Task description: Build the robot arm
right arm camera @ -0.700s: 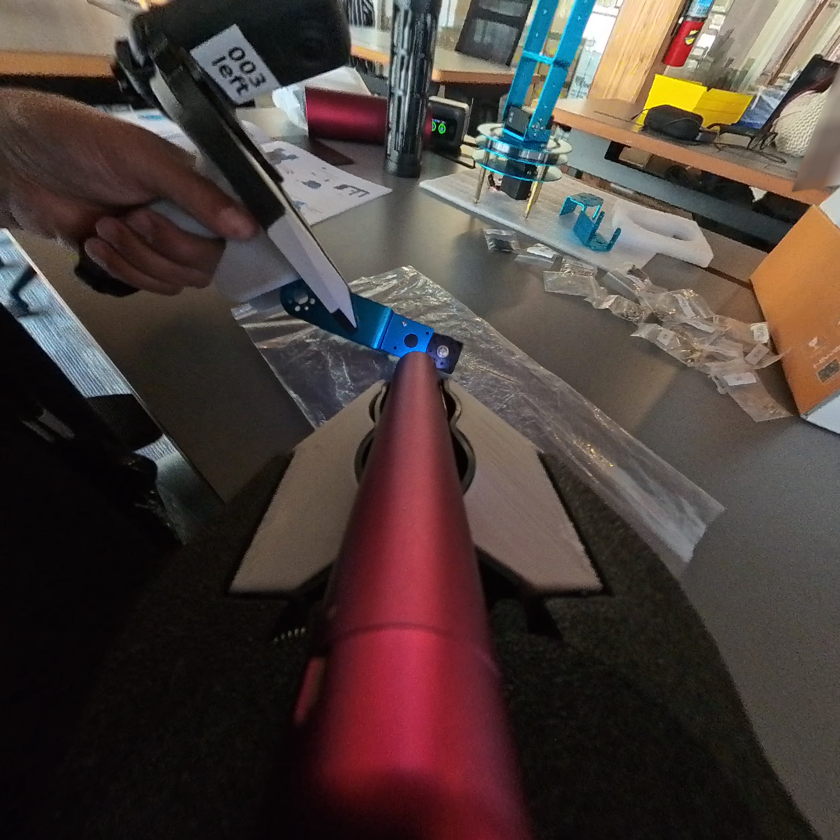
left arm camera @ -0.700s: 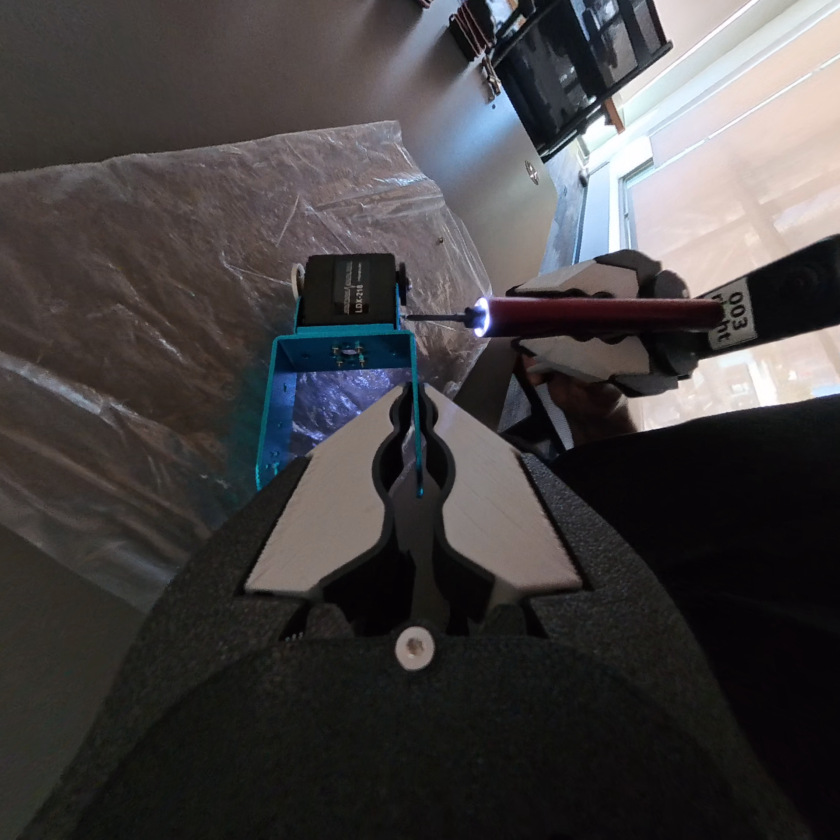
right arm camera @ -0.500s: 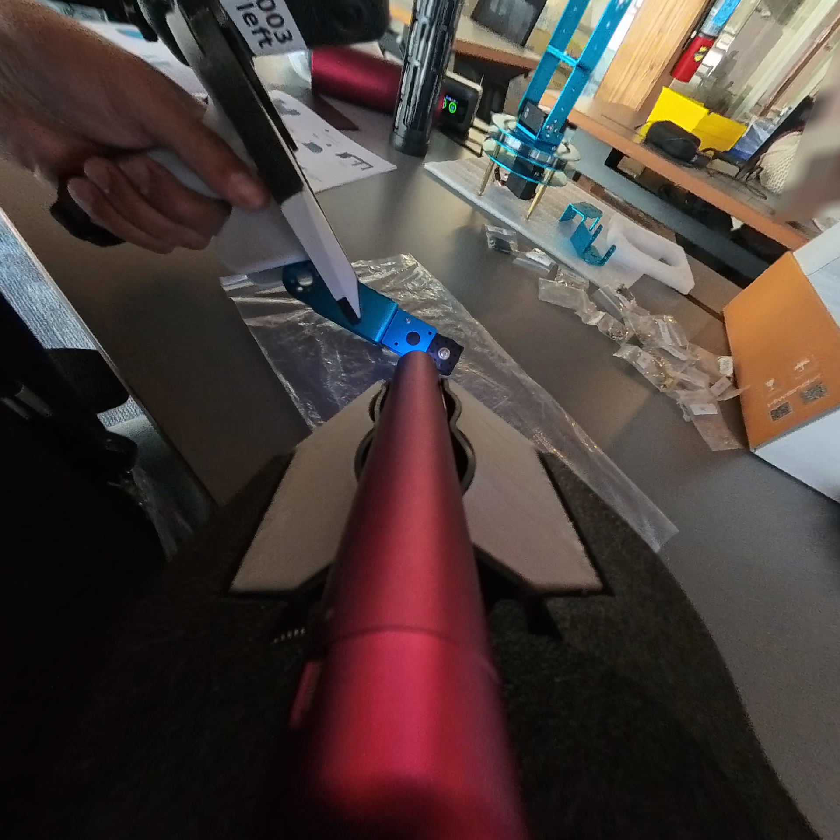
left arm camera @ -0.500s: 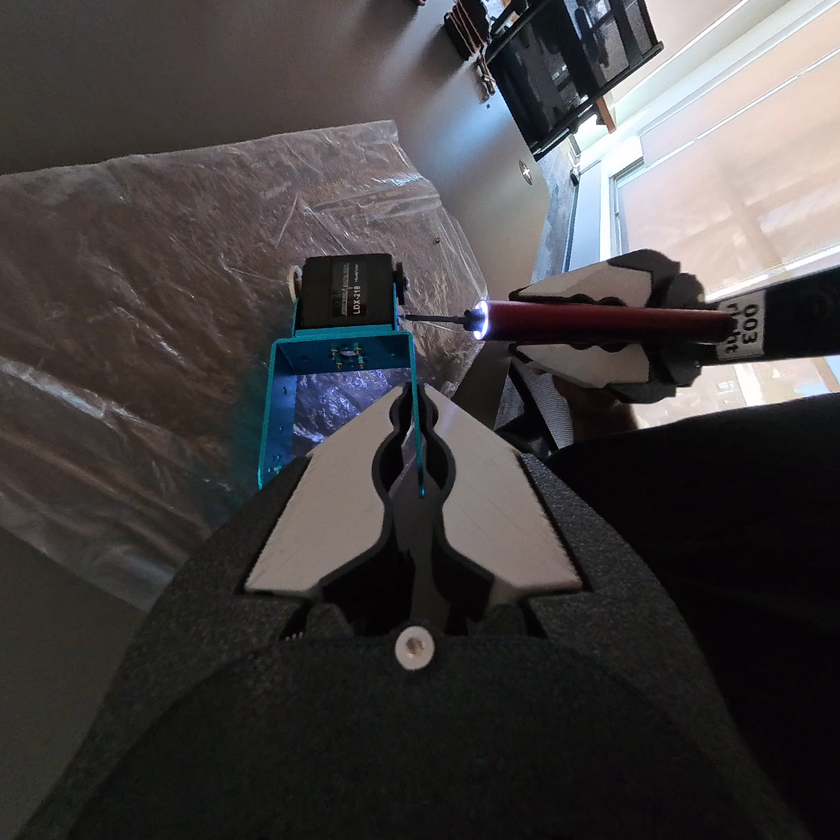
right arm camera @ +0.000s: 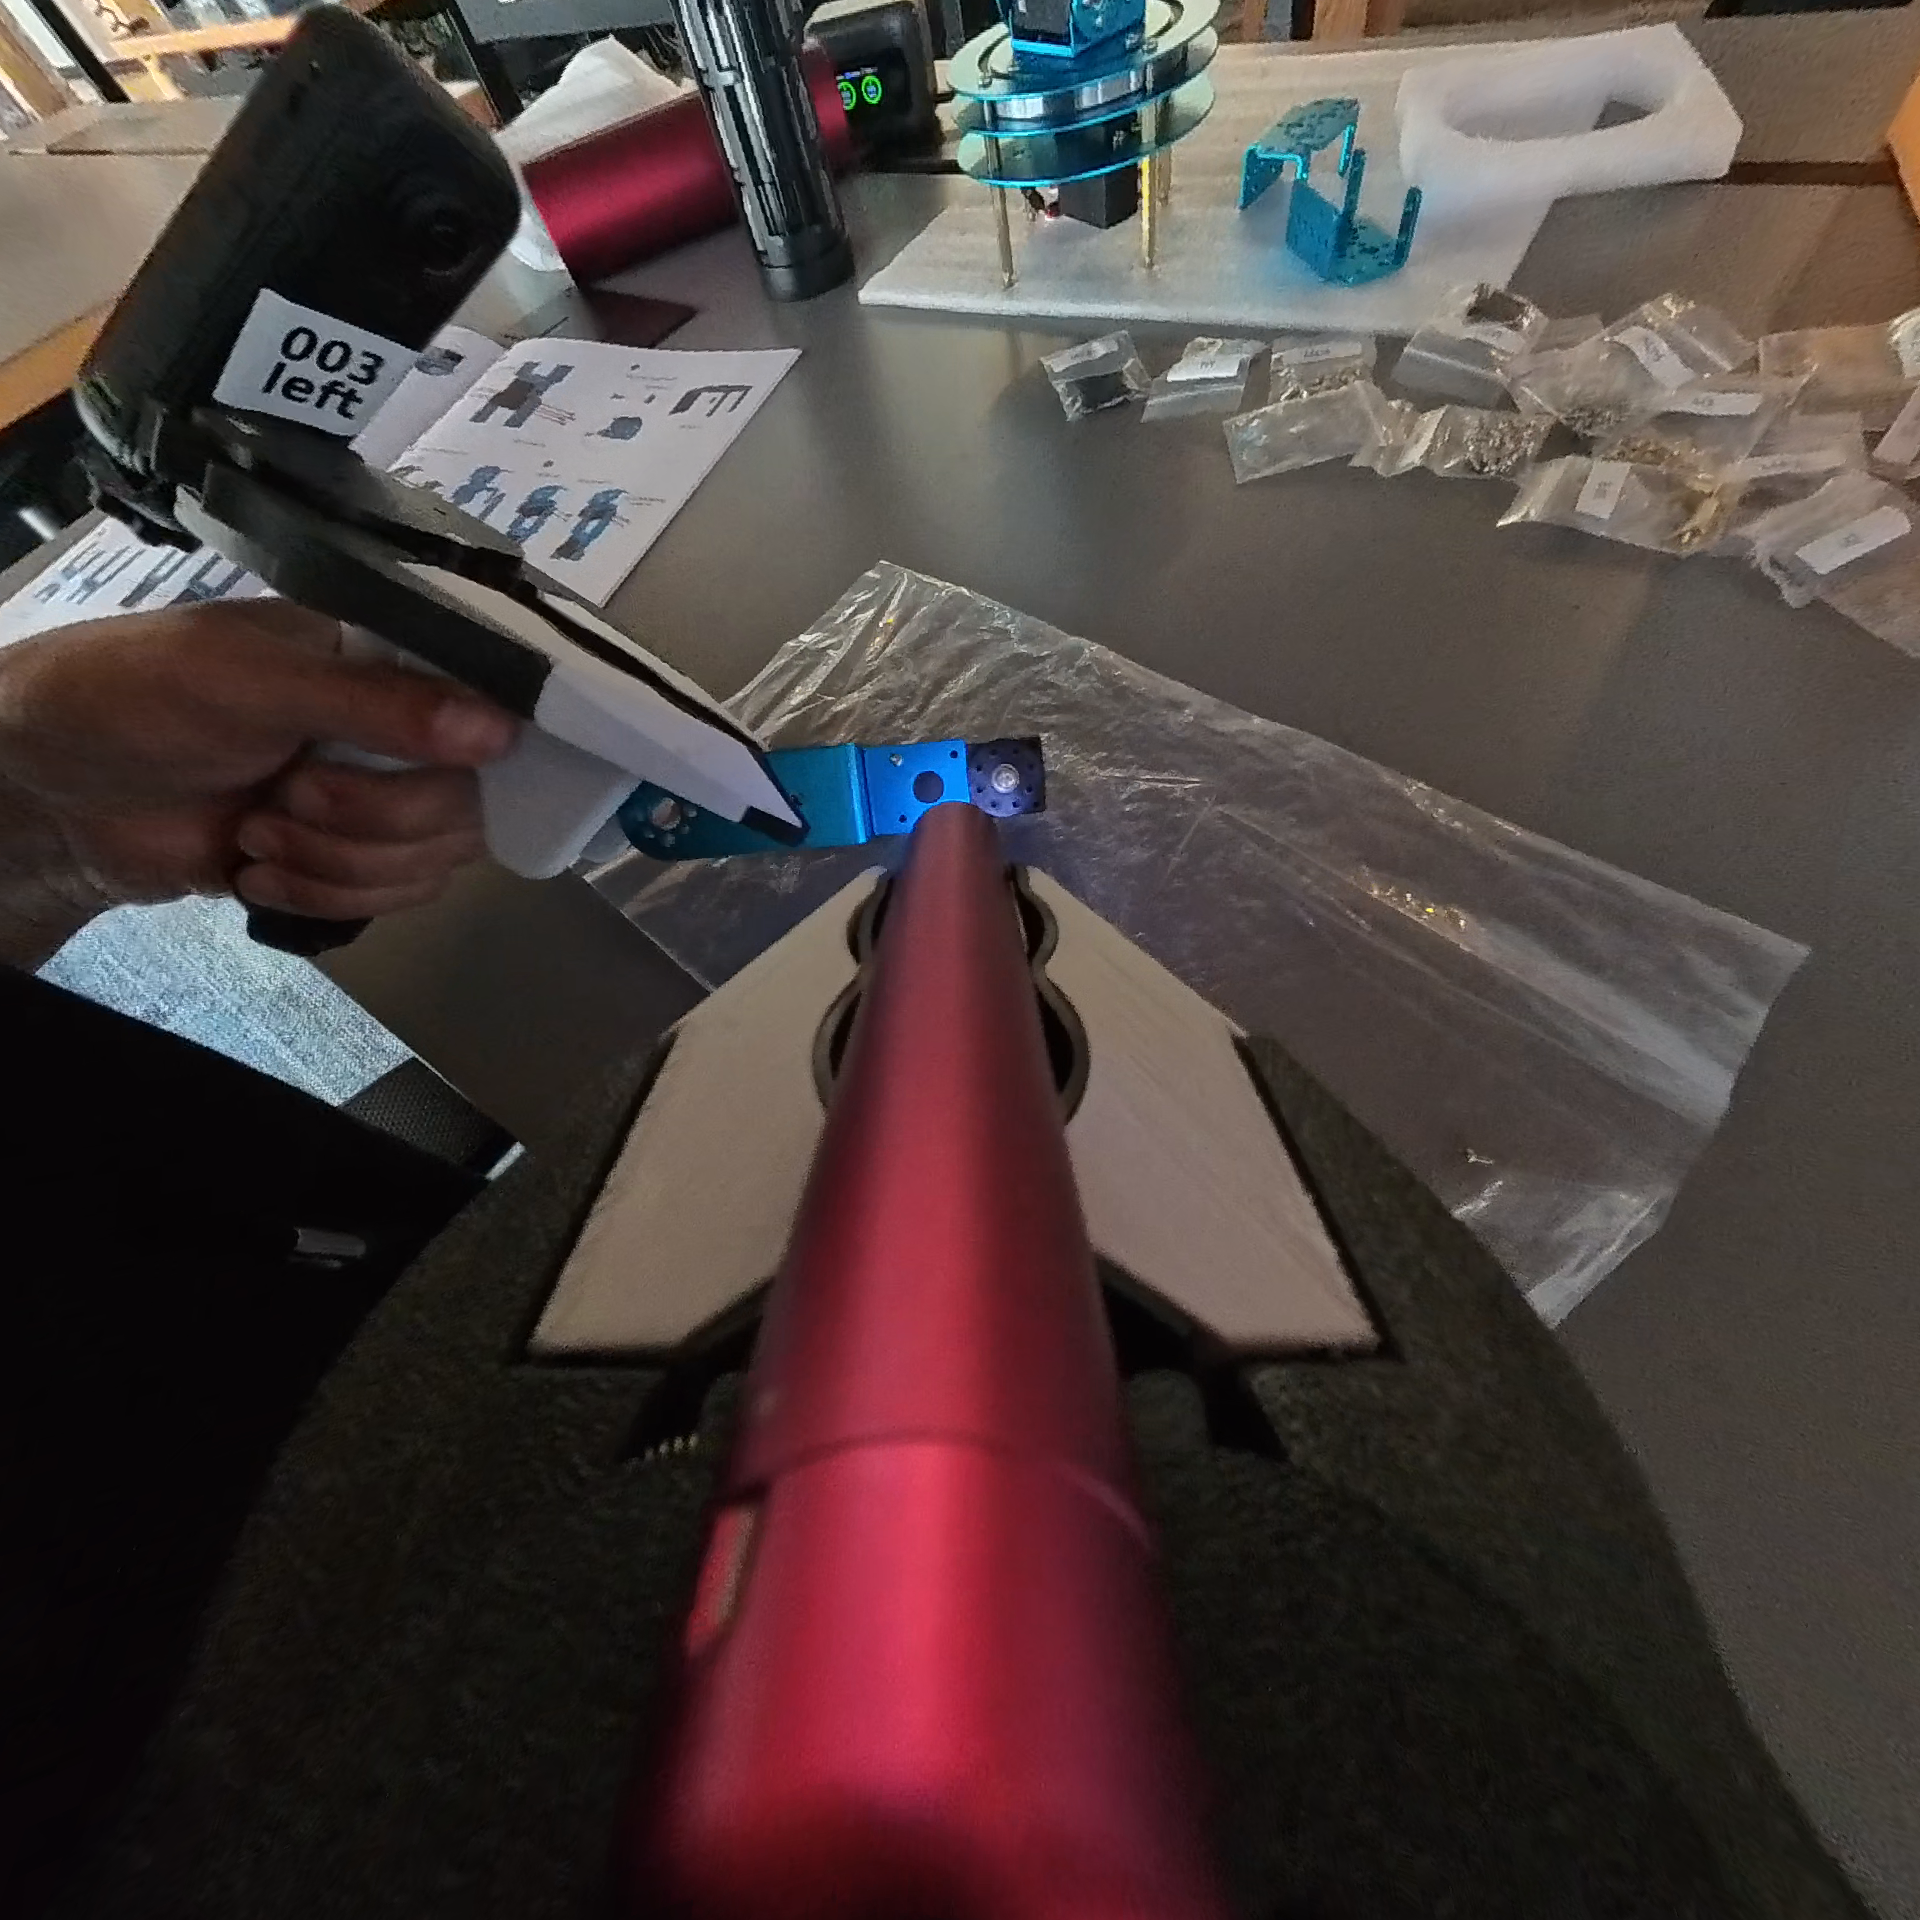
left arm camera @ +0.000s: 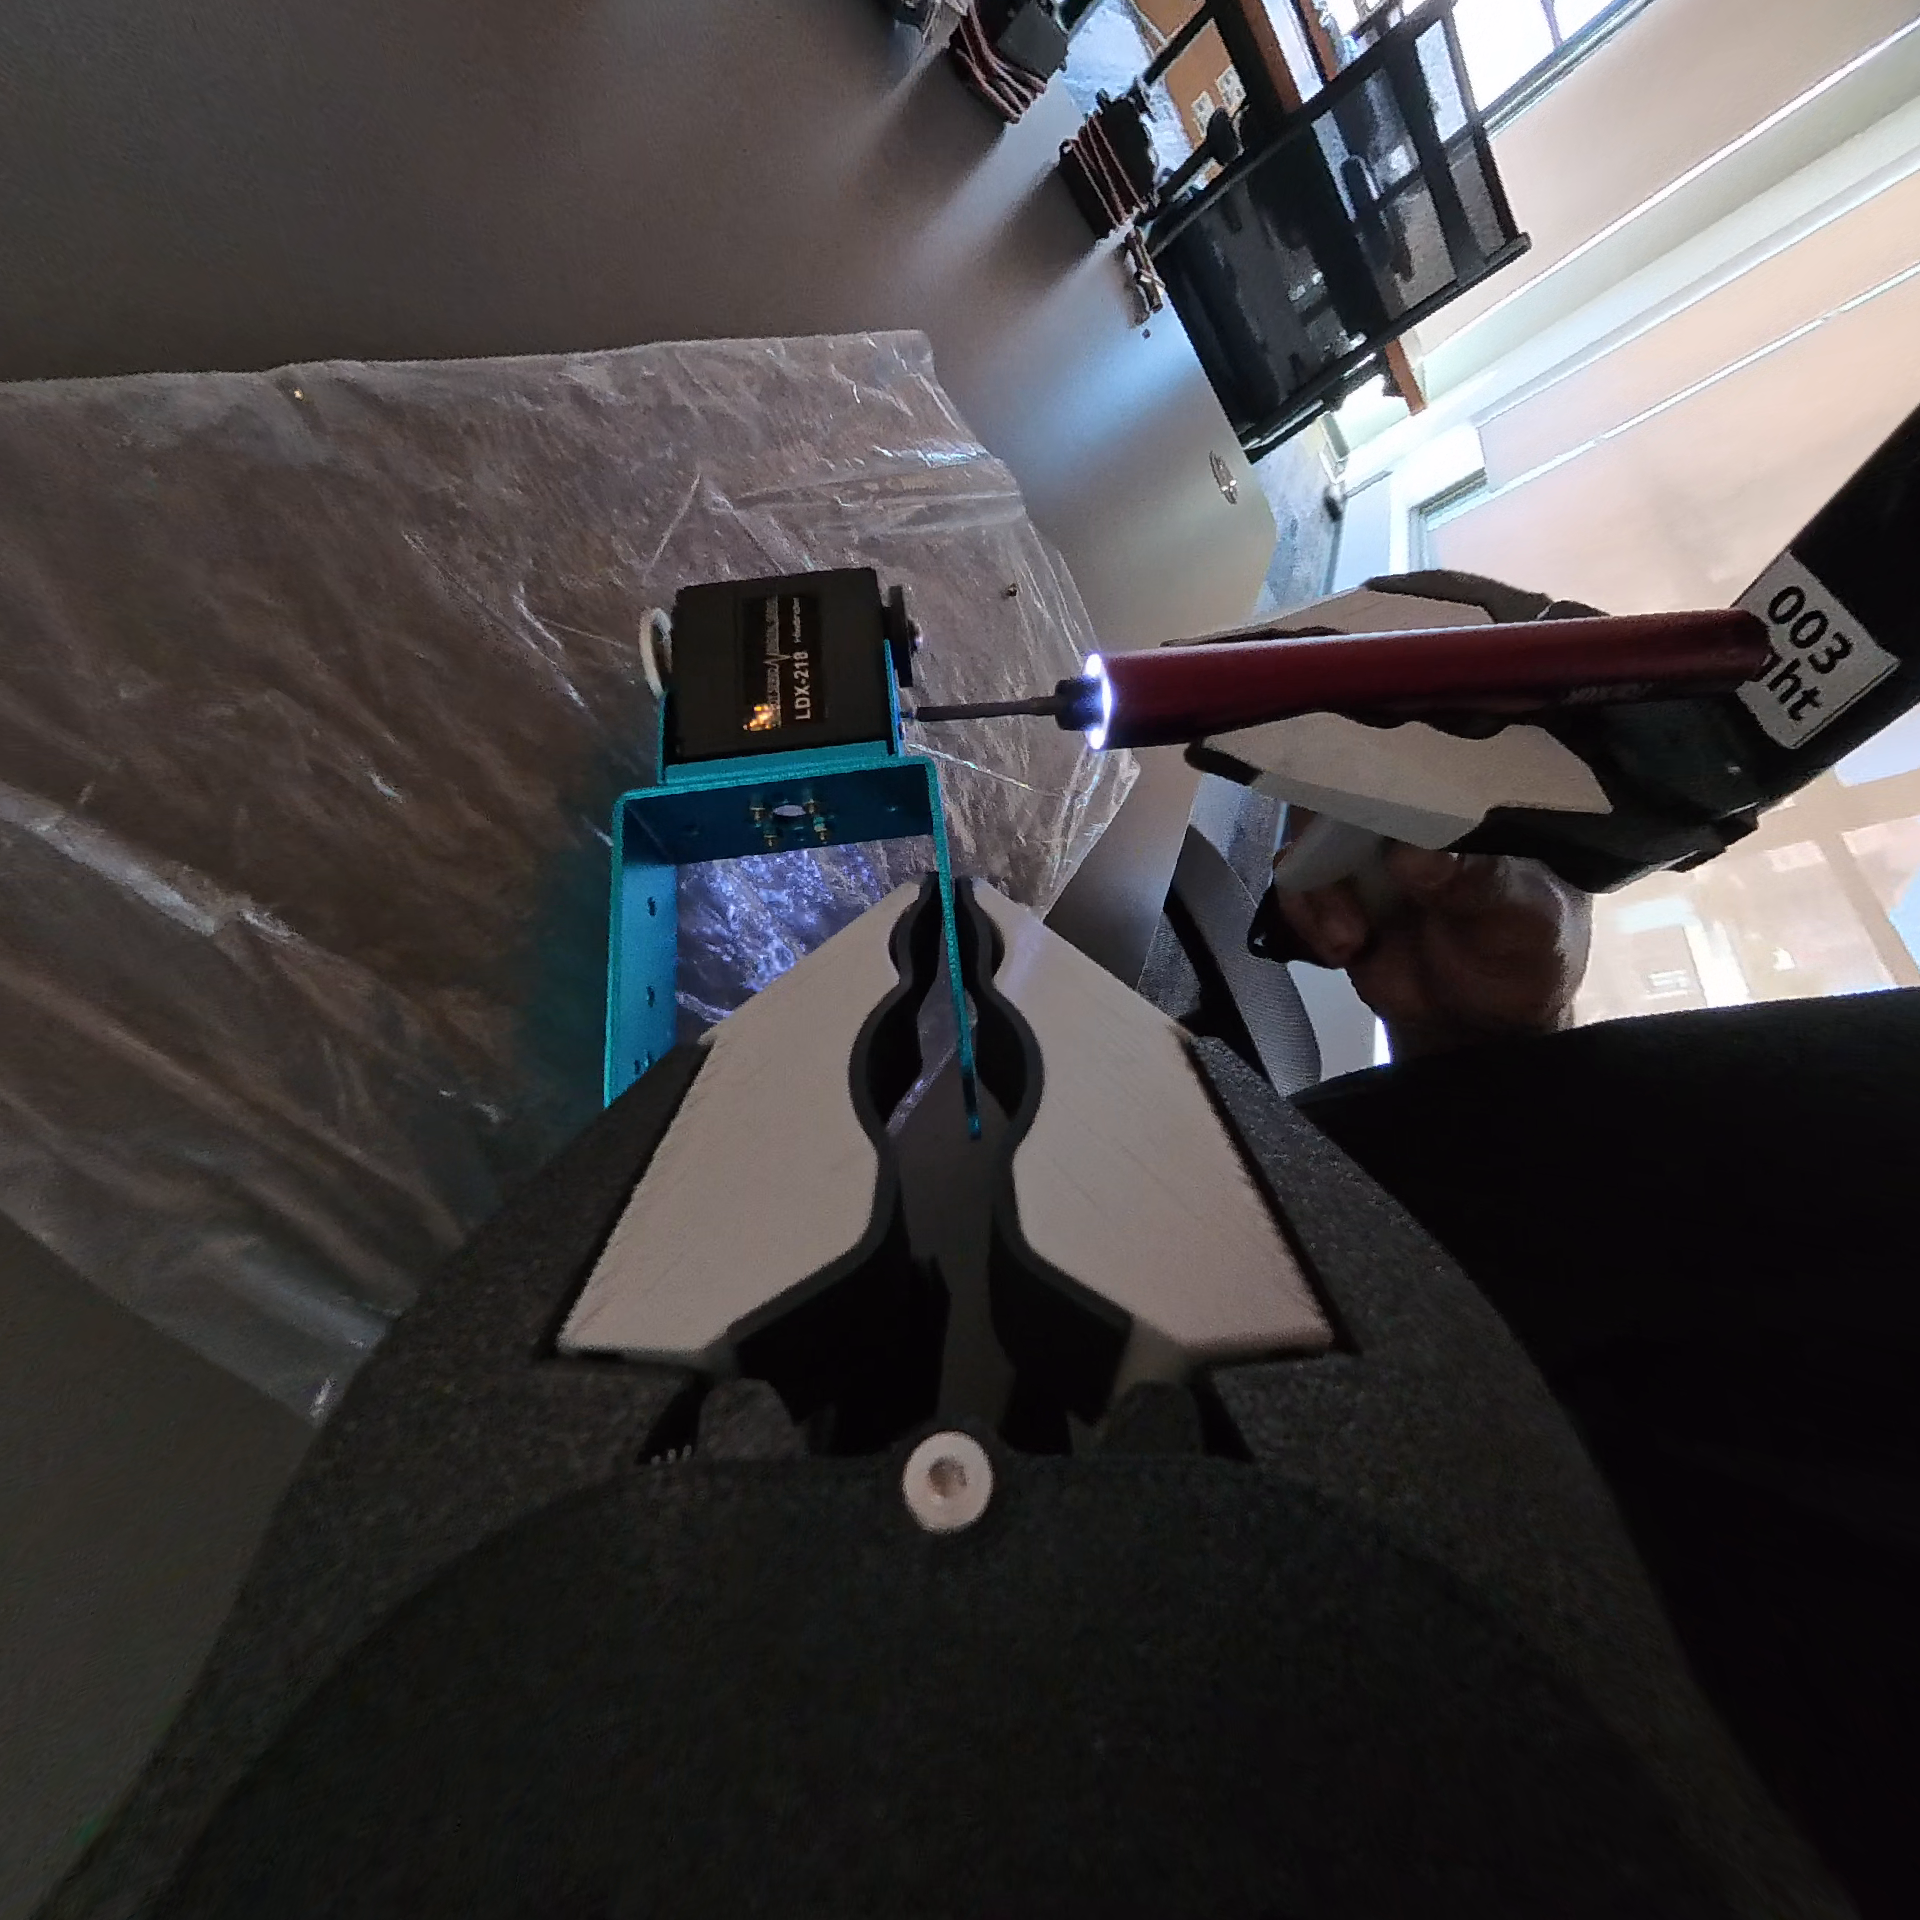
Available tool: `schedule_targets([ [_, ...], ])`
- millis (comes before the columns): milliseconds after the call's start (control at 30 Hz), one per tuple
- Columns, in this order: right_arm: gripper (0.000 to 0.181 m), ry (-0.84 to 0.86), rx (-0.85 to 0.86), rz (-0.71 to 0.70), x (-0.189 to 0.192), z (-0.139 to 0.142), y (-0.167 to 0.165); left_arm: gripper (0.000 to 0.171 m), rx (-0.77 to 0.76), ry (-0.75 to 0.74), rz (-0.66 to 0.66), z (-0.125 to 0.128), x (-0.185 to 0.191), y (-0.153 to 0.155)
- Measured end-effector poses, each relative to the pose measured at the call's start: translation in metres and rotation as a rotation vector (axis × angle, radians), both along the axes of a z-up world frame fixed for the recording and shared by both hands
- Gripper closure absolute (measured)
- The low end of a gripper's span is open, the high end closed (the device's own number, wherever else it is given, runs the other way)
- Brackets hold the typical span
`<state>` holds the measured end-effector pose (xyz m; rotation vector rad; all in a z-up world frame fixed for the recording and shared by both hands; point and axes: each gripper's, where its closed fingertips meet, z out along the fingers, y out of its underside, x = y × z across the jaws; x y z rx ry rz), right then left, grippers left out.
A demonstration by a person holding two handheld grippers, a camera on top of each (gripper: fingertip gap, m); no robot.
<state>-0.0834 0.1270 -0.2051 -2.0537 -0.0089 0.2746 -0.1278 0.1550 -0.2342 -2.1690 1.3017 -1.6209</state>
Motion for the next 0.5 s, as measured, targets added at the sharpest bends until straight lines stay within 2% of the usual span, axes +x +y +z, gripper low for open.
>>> schedule_targets([
  [500,0.160,-0.095,0.009,-0.001,0.0003,-0.0002,0.0039,0.170,0.035,0.005,-0.002,-0.0009,0.0011,-0.0007],
])
